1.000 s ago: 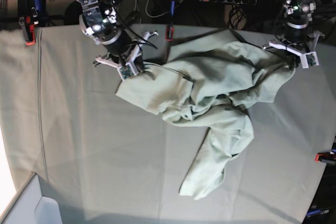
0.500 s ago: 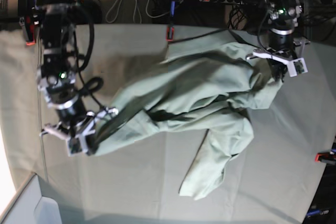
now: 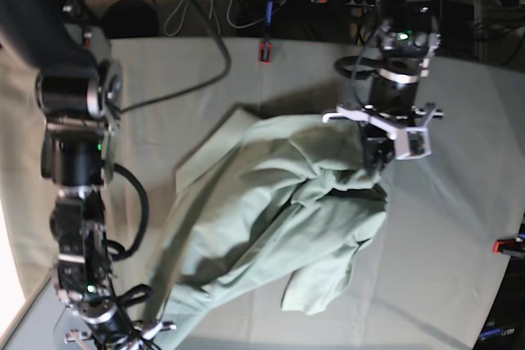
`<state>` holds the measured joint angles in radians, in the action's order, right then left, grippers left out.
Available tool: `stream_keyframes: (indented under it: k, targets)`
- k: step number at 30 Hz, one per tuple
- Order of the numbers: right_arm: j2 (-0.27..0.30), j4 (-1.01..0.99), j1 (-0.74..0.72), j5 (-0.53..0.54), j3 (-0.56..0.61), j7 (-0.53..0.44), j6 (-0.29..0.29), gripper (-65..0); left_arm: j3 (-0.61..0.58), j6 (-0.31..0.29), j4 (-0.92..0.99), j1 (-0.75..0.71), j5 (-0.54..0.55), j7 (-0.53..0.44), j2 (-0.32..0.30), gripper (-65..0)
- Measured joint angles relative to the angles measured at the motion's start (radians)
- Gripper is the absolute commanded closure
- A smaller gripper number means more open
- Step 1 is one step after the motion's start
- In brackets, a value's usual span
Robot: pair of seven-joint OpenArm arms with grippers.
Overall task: Layout the t-shirt on the table in an organized manner, then fold the t-shirt properly
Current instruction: 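Release the shirt from both grippers and lift them, then reach the left gripper down to the shirt hem and pull it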
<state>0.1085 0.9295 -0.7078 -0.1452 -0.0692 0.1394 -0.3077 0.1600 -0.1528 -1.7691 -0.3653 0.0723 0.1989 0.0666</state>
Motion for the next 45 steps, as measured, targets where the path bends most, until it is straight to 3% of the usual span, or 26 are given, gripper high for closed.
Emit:
stream_keyframes:
  k: [8,12,16,20,24,31,34,38,40,43,45]
  targets:
    - [0.056,-0.297,-0.174,-0.005,0.004,-0.127,0.000,0.0,-0.288,-0.008,0.002,-0.070,-0.009,0.004,-0.015,-0.1]
    - [0.056,-0.300,-0.196,-0.005,0.005,-0.145,0.000,-14.0,-0.363,-0.005,0.002,-0.047,-0.008,-0.001,-0.027,-0.1]
    - [0.050,-0.245,-0.103,-0.003,0.005,-0.151,0.000,-25.6,-0.356,0.001,0.003,-0.045,-0.008,0.001,-0.031,-0.4]
    - [0.048,-0.117,0.043,-0.006,0.005,-0.132,0.000,-28.1,-0.389,-0.004,0.033,-0.040,-0.008,0.000,-0.083,-1.1]
    - [0.047,0.069,0.175,-0.004,0.005,-0.153,0.000,-28.1,-0.460,-0.008,0.041,-0.050,0.001,0.089,-0.151,-14.8]
    - [0.046,0.270,0.435,-0.005,0.000,-0.133,0.000,-28.1,-0.380,-0.009,-0.006,-0.108,0.002,0.039,-0.164,-42.4]
    - [0.046,0.336,0.513,-0.005,-0.001,-0.140,0.000,-28.1,-0.310,-0.008,-0.046,-0.153,0.002,0.020,-0.164,-49.7]
    - [0.026,0.409,0.616,-0.004,-0.004,-0.142,0.000,-28.1,-0.161,-0.002,0.019,-0.115,0.029,-0.042,-0.124,-51.3]
    - [0.021,0.431,0.659,-0.004,-0.001,-0.137,0.000,-28.1,-0.105,0.006,0.109,-0.047,0.085,-0.014,-0.087,-51.4]
    - [0.018,0.503,0.736,-0.005,0.000,-0.147,-0.002,-28.1,-0.074,-0.019,0.279,0.088,0.167,-0.036,-0.060,-51.4]
    - [0.006,0.531,0.789,-0.005,-0.003,-0.146,0.000,-28.1,-0.058,-0.001,0.396,0.169,0.202,-0.035,-0.052,-51.4]
